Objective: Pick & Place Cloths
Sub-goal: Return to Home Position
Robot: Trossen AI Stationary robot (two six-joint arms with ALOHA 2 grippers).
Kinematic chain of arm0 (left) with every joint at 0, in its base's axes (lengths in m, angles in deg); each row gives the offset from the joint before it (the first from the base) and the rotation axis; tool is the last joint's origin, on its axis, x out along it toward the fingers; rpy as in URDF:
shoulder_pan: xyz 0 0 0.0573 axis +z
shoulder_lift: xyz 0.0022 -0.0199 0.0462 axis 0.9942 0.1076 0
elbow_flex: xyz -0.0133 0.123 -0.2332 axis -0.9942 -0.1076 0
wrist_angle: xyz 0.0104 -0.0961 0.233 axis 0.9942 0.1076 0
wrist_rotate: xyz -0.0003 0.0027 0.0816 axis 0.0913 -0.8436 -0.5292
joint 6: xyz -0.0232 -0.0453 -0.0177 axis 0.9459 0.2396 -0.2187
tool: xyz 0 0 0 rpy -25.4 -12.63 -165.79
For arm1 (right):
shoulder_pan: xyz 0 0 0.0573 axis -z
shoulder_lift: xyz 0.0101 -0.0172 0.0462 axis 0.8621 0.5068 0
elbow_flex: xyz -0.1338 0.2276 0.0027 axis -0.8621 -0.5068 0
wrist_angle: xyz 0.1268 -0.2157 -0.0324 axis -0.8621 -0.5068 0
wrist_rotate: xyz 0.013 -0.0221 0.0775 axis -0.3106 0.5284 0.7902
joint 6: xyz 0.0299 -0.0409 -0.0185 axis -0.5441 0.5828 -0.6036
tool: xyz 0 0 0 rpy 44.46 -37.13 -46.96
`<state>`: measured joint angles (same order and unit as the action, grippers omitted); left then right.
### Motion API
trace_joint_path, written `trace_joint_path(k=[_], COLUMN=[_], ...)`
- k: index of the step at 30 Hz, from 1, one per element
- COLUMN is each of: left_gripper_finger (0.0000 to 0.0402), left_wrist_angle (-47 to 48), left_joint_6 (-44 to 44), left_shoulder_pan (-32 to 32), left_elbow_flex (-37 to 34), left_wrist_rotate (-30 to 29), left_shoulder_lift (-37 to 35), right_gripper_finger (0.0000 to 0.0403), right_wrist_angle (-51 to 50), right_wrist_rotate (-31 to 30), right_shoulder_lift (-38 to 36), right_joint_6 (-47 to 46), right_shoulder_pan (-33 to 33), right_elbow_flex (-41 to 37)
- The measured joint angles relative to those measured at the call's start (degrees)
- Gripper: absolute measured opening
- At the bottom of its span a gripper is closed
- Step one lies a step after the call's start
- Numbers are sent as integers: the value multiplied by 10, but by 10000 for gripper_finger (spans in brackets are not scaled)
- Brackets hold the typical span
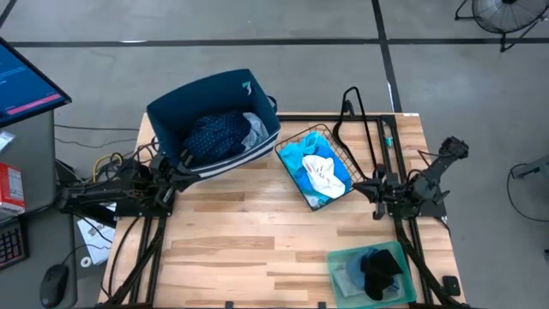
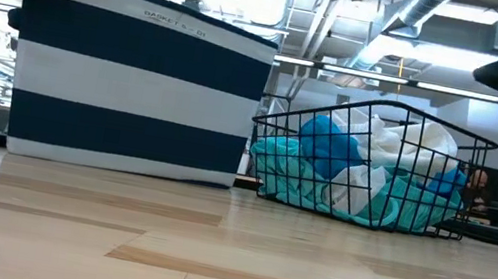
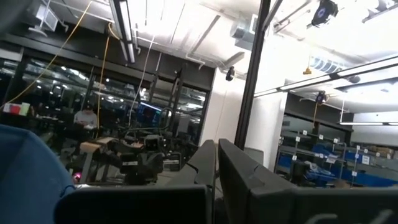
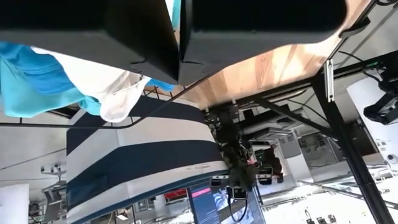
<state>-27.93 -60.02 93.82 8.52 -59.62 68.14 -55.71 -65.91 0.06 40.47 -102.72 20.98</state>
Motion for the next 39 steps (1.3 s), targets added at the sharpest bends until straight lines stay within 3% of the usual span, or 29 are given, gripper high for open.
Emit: trace_joint_path(k=[39], left_gripper_finger=[2], left_wrist_angle=[-23], left_joint_6=[-2], left_shoulder_pan=[0], left_elbow_flex=[1], left_wrist_rotate=[4], left_shoulder_lift=[0], right_gripper_finger=[17], right_wrist_angle=[0], right_wrist_rotate=[3], right_shoulder_lift=[0], right_joint_6=[0], right_shoulder_pan=[2], right_elbow_flex=[-1])
